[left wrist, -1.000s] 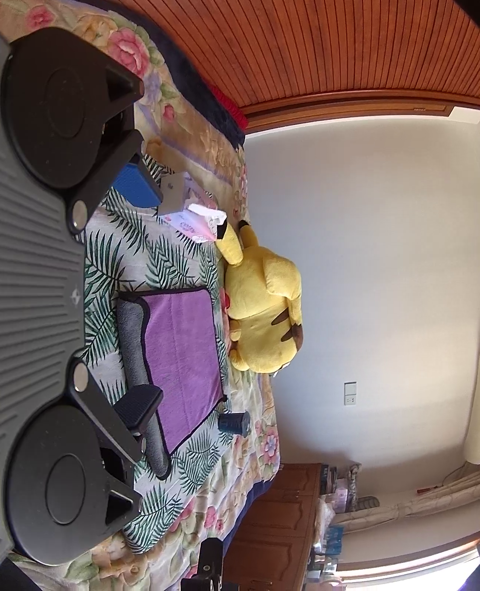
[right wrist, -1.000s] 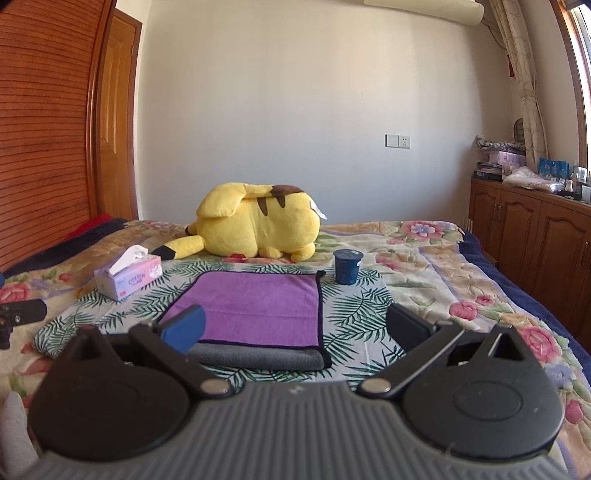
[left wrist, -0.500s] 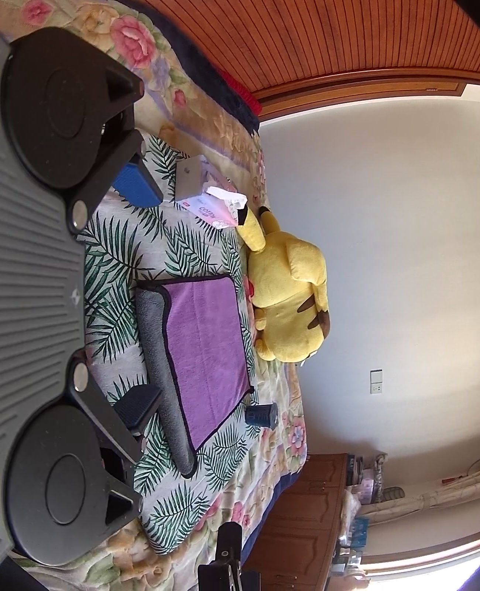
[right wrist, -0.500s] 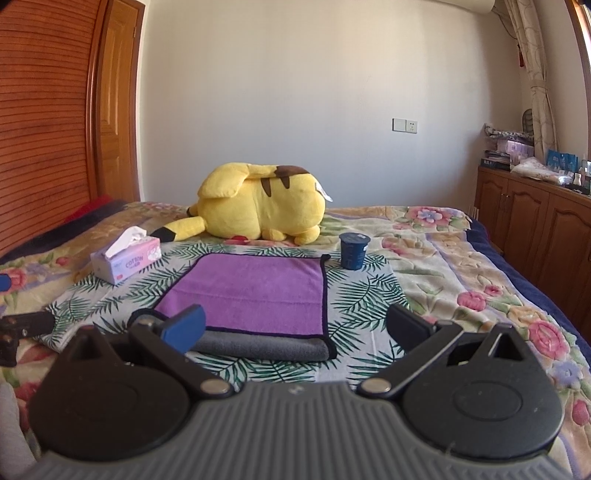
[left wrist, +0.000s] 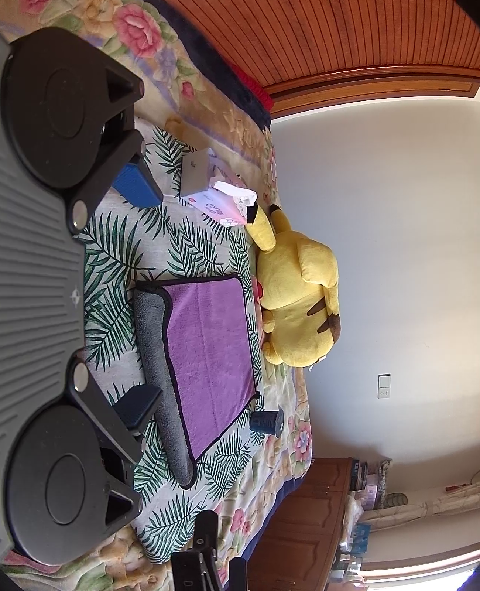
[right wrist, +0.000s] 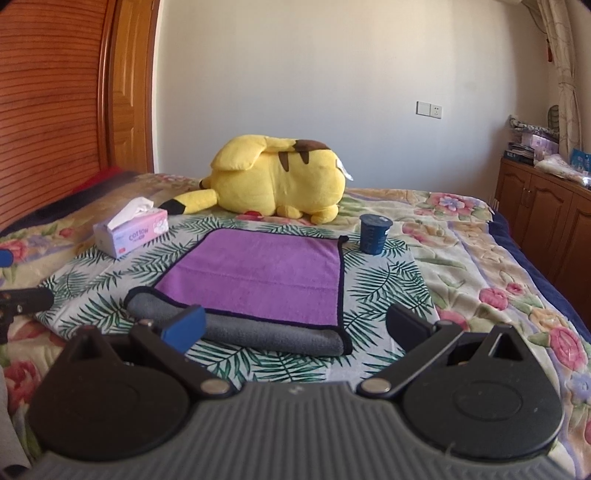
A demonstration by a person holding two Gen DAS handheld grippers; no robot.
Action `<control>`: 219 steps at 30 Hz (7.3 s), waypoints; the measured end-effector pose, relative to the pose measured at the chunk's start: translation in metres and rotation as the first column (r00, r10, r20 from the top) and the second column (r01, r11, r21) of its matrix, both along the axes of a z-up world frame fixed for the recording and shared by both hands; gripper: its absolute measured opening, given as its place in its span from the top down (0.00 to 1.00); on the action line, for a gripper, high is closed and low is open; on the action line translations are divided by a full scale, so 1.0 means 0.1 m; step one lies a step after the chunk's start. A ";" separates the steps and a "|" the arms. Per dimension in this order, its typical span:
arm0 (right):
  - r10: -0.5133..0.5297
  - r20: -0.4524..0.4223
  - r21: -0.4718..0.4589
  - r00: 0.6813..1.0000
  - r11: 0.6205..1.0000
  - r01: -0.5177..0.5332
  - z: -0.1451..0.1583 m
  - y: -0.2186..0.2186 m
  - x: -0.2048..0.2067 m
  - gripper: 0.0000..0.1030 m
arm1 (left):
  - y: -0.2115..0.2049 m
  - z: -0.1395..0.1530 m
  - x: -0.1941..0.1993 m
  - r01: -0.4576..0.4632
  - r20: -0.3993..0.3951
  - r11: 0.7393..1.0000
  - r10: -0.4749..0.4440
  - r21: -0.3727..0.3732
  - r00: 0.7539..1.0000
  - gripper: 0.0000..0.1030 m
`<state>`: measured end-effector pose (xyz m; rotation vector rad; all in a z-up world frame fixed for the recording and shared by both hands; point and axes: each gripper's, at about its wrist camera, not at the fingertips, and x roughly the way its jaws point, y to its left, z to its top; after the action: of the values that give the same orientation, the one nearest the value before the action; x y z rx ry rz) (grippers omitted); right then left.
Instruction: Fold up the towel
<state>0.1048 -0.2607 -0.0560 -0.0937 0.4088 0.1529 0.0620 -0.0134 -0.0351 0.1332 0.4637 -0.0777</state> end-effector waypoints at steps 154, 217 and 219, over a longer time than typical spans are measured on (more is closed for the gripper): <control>0.128 -0.186 0.137 0.974 0.985 -0.104 -0.36 -0.57 1.50 0.95 | 0.26 -0.23 1.51 0.064 -0.096 0.965 -0.091 -0.253 0.991 1.00; 0.180 0.063 -0.086 0.982 0.981 -0.174 0.25 -0.35 2.58 0.96 | 0.14 0.39 2.83 0.121 0.033 0.986 -0.118 -0.114 0.992 1.00; 0.175 0.066 -0.092 0.982 0.981 -0.168 0.22 -0.34 2.63 0.96 | 0.13 0.36 2.89 0.113 0.036 0.987 -0.110 -0.111 0.993 1.00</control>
<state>0.3675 -0.2949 -0.0339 -0.2188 0.3335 0.3014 0.3514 0.0000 0.0011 0.0492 0.4211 -0.2109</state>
